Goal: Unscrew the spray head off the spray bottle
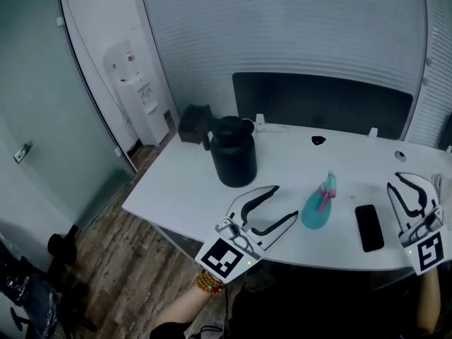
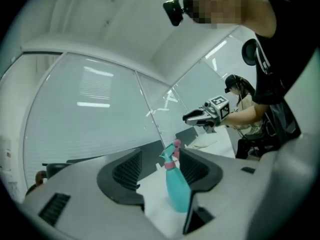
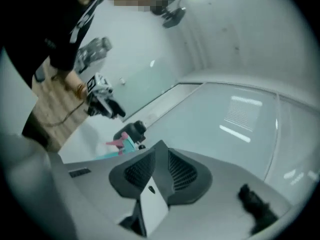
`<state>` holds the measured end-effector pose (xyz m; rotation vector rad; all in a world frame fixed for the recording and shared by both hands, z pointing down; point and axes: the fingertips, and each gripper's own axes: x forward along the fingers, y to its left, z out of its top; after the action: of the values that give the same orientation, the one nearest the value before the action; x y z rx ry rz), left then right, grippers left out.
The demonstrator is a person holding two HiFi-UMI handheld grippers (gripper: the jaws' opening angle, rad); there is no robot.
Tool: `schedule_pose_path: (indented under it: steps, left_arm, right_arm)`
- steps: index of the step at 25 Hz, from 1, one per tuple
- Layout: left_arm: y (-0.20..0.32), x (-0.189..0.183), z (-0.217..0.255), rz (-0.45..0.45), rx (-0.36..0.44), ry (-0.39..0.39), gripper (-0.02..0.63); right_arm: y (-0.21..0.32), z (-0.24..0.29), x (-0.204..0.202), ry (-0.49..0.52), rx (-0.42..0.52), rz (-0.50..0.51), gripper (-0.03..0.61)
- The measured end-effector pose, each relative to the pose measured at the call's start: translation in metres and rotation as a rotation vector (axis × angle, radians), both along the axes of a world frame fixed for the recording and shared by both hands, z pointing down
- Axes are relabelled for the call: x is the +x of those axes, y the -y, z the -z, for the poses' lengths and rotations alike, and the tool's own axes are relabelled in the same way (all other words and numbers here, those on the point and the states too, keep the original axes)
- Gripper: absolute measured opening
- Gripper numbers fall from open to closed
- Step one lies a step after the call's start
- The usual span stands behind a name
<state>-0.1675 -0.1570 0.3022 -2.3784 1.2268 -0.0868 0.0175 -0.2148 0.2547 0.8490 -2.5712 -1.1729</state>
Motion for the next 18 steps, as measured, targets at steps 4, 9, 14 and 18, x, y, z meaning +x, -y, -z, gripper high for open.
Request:
schedule_pose_path:
  steps: [4,9,14,18]
  left_arm:
    - [-0.013,0.011,0.007,0.041,0.028,-0.109,0.020]
    - [-0.007,0.032,0.010,0.027,0.025,-0.107,0.005]
    - [0.017,0.029,0.024,0.073,-0.047,-0.128,0.005]
    - [0.031,0.025,0.050,0.104,-0.112,-0.153,0.005]
  right_arm:
    - [-0.024,0.004,0.016,0.334,-0.229,0.194,0.075]
    - [-0.016,-0.018,0.042,0.377,-0.291,0.225,0.029]
    - [0.009,-0.025,0.052,0.344,-0.271,0.183,0.029]
    - [0.001,0.006,0.060,0.370,-0.300,0.180,0.029]
